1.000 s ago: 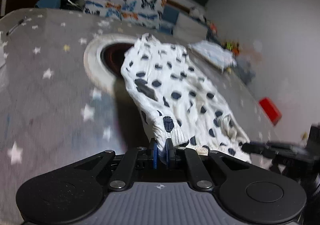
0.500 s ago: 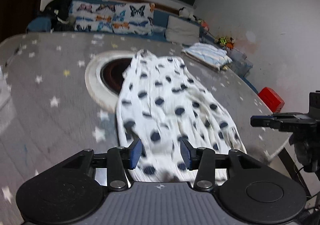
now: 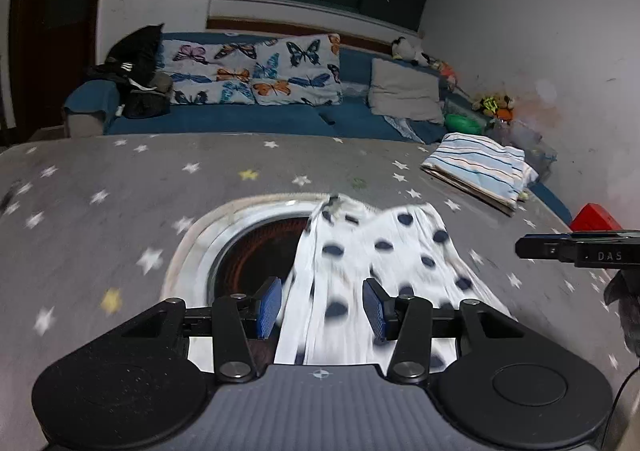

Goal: Fold clothes

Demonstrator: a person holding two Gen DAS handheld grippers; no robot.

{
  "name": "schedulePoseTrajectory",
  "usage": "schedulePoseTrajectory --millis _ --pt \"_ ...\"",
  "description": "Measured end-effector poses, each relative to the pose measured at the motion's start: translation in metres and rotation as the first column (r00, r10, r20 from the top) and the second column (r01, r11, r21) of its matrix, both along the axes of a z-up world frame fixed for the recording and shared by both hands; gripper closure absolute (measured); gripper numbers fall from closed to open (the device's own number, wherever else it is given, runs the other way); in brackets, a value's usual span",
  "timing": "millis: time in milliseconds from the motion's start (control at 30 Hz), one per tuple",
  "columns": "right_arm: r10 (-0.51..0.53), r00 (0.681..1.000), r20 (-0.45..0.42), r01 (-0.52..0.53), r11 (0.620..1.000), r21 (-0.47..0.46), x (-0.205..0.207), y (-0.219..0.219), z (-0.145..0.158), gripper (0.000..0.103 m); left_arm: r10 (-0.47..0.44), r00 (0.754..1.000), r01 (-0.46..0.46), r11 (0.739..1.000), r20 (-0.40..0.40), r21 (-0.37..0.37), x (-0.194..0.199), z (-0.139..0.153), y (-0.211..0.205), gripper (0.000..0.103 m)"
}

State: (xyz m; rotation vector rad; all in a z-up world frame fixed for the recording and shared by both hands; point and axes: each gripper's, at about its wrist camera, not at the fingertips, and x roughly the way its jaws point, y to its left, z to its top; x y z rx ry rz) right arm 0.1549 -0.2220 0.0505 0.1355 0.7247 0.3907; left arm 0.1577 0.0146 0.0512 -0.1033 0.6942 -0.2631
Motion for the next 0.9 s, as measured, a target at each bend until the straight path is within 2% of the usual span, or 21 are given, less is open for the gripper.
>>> schedulePoseTrajectory --millis 133,200,267,533,567,600,633,667,700,733,800,900 --pt "-0.01 0.999 -0.047 0.013 0.999 0.051 0.041 0.004 -0.012 0.073 -0.001 1.0 0.002 0.999 -0.018 0.035 0.054 -0.01 -0.014 0.055" --pt "-0.014 0.997 -0.07 0.019 0.998 0.066 0.062 0.007 -0.019 0.067 -0.004 1.0 0.005 0.999 -0.025 0.05 0.076 -0.016 -0.02 0.05" --pt "-0.015 0.996 -0.088 0.02 0.998 0.064 0.08 0.009 -0.027 0.067 -0.005 1.0 0.007 0.997 -0.027 0.071 0.095 -0.021 -0.026 0.046" --pt "-0.001 0.984 -0.18 0.029 0.988 0.152 0.124 0.011 -0.055 0.067 -0.073 0.994 0.082 0.99 -0.083 0.118 0.146 -0.05 -0.053 0.049" --pt "0.004 0.982 -0.189 0.028 0.986 0.165 0.127 0.012 -0.057 0.07 -0.086 0.992 0.097 0.988 -0.091 0.12 0.148 -0.054 -0.057 0.06" --pt "0.009 0.981 -0.194 0.025 0.985 0.168 0.13 0.013 -0.059 0.077 -0.091 0.991 0.103 0.987 -0.102 0.121 0.15 -0.057 -0.059 0.075" --pt "0.012 0.981 -0.195 0.02 0.986 0.164 0.132 0.014 -0.061 0.081 -0.095 0.989 0.108 0.987 -0.113 0.12 0.152 -0.061 -0.061 0.083" --pt "0.013 0.981 -0.196 0.018 0.987 0.159 0.133 0.016 -0.062 0.089 -0.096 0.989 0.108 0.988 -0.109 0.114 0.152 -0.061 -0.061 0.094" --pt "0.013 0.981 -0.195 0.018 0.988 0.155 0.134 0.017 -0.063 0.096 -0.097 0.99 0.108 0.988 -0.103 0.107 0.15 -0.06 -0.06 0.096" --pt "0.014 0.982 -0.19 0.016 0.988 0.154 0.134 0.019 -0.063 0.099 -0.098 0.991 0.107 0.989 -0.096 0.099 0.149 -0.06 -0.06 0.097" --pt "0.013 0.987 -0.158 0.011 0.989 0.147 0.128 0.02 -0.056 0.101 -0.09 0.994 0.095 0.991 -0.055 0.096 0.143 -0.051 -0.056 0.099" --pt "0.008 0.997 -0.071 0.002 0.991 0.137 0.116 0.02 -0.037 0.101 -0.046 0.999 0.046 0.998 -0.01 0.048 0.137 -0.032 -0.041 0.099"
